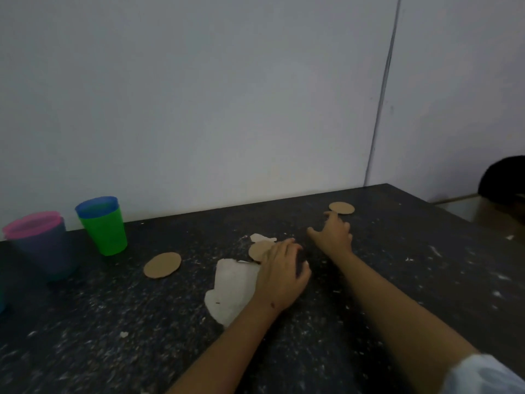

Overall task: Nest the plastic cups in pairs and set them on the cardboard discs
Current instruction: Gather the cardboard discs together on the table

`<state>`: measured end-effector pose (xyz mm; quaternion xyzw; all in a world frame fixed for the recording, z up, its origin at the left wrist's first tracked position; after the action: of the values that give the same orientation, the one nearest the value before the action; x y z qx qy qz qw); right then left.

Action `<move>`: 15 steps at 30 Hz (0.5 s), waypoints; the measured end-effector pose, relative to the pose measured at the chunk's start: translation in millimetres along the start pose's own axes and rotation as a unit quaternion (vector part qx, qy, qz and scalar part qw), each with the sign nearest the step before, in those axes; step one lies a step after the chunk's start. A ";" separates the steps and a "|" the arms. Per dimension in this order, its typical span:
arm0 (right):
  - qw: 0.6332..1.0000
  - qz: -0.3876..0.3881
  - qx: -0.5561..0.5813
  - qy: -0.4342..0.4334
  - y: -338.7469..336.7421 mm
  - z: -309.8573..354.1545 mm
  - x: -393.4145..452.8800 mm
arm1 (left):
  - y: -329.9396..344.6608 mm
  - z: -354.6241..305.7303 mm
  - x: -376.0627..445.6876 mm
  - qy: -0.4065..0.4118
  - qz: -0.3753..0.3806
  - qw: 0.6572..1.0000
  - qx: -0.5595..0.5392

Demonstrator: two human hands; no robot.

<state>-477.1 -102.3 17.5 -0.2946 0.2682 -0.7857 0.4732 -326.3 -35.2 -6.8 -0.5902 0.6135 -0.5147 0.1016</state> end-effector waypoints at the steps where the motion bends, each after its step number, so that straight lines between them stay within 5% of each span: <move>1: 1.000 -0.003 -0.011 0.006 -2.5 -6.2 8.3 | 7.2 -6.7 0.5 0.016 0.020 1.000 0.002; 8: 0.995 -0.017 -0.094 0.028 0.2 -35.5 69.9 | 32.2 -26.1 16.0 0.069 0.143 0.987 0.003; 15: 0.987 -0.057 -0.121 0.083 14.1 -50.1 129.3 | 34.4 -21.8 15.6 0.056 0.134 0.988 -0.043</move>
<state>-553.7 -217.5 0.5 -0.2982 0.3825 -0.7950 0.3642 -368.0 -44.8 -15.4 -0.4769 0.7132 -0.5020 0.1095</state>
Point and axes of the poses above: each hand's wrist, its own x-axis towards the middle knuckle, its own y-axis out of the palm, z = x × y, the point moved 2 cm from there along x, towards the middle knuckle, and after that the axes turned 4 degrees about -y, right-handed, at the moved point
